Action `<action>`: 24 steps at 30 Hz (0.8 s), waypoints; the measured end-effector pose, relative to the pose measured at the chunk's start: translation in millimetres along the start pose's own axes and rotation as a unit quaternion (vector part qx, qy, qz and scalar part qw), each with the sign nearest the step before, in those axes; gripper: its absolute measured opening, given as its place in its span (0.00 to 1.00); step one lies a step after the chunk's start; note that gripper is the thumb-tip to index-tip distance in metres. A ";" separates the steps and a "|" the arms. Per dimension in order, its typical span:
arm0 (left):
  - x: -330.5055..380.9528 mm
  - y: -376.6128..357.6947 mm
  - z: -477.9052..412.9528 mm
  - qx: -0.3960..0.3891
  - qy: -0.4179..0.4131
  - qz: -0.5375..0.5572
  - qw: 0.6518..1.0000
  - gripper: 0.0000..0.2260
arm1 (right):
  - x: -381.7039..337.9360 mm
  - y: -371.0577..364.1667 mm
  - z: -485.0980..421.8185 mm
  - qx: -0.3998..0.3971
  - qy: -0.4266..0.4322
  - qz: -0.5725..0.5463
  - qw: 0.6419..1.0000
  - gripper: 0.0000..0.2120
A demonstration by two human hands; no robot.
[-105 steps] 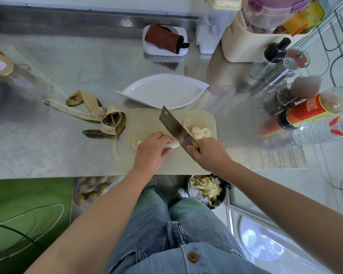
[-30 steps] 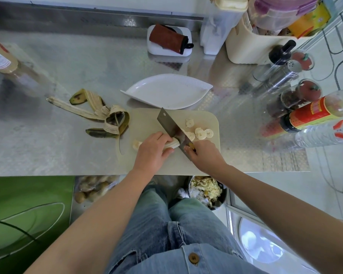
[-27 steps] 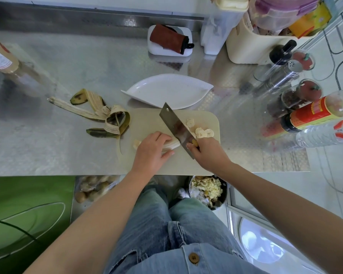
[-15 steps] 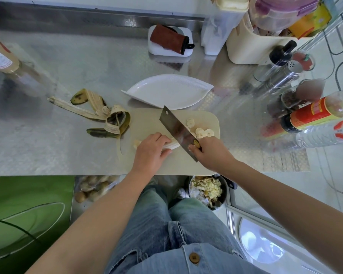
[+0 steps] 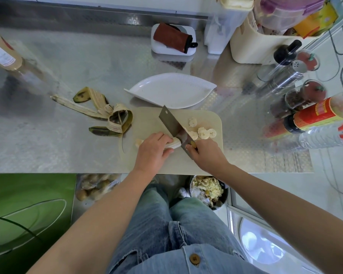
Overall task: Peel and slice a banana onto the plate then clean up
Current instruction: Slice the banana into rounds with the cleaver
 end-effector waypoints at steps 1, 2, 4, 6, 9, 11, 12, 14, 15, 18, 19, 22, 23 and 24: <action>0.0 -0.2 -0.1 0.000 -0.002 0.002 1.000 0.14 | 1.4 4.0 -0.3 0.005 0.000 -0.003 1.000 0.22; -0.2 -0.2 -0.3 0.000 -0.003 0.004 1.000 0.13 | 2.8 8.1 -0.3 0.008 0.000 -0.009 1.000 0.22; -0.5 -0.5 -0.5 -0.003 -0.003 0.001 1.000 0.14 | 4.2 14.3 0.9 0.009 0.004 -0.016 1.000 0.21; -1.0 -0.7 -0.7 -0.003 -0.006 -0.002 1.000 0.14 | 3.5 18.3 3.2 0.002 0.011 -0.011 1.000 0.19; -1.3 -1.0 -0.9 -0.004 -0.011 -0.008 1.000 0.14 | 3.5 17.9 5.1 -0.012 0.015 0.008 1.000 0.18; -1.4 -0.9 -1.1 -0.006 -0.010 -0.011 1.000 0.14 | 4.2 15.9 4.9 -0.014 0.011 0.011 1.000 0.18; -1.4 -0.8 -1.2 -0.005 -0.009 -0.012 1.000 0.13 | 4.5 14.7 4.5 -0.014 0.009 0.013 1.000 0.18; -1.0 -1.2 -1.3 -0.006 -0.009 -0.013 1.000 0.13 | 4.1 11.3 3.9 -0.018 0.006 0.023 1.000 0.20; -0.7 -1.3 -1.3 -0.005 -0.009 -0.013 1.000 0.14 | 3.7 9.1 3.5 -0.019 0.006 0.027 0.999 0.20; -0.5 -1.0 -0.9 -0.004 -0.007 -0.012 1.000 0.14 | 1.9 2.4 1.9 -0.016 0.008 0.026 1.000 0.22; -0.6 -0.8 -0.7 -0.003 -0.007 -0.011 1.000 0.14 | 1.1 -0.3 1.1 -0.016 0.006 0.025 1.000 0.22; -0.2 -0.4 -1.0 -0.003 -0.005 -0.010 1.000 0.14 | -1.1 -9.7 0.5 -0.022 -0.002 0.018 1.000 0.23; 0.0 -0.5 -1.2 -0.003 -0.005 -0.009 1.000 0.14 | -1.2 -11.7 0.8 -0.020 -0.005 0.016 1.000 0.23; -0.1 -0.4 -1.5 -0.003 -0.005 -0.007 1.000 0.14 | -1.3 -12.5 1.0 -0.016 -0.006 0.014 1.000 0.23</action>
Point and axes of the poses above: each hand's wrist, its own z-axis away from the middle knuckle, its own y-axis out of the back of the hand, x = y × z, the point moved 5 cm from there along -z, towards the middle knuckle, and after that the axes turned 5 degrees about x, right-handed, at the moved point
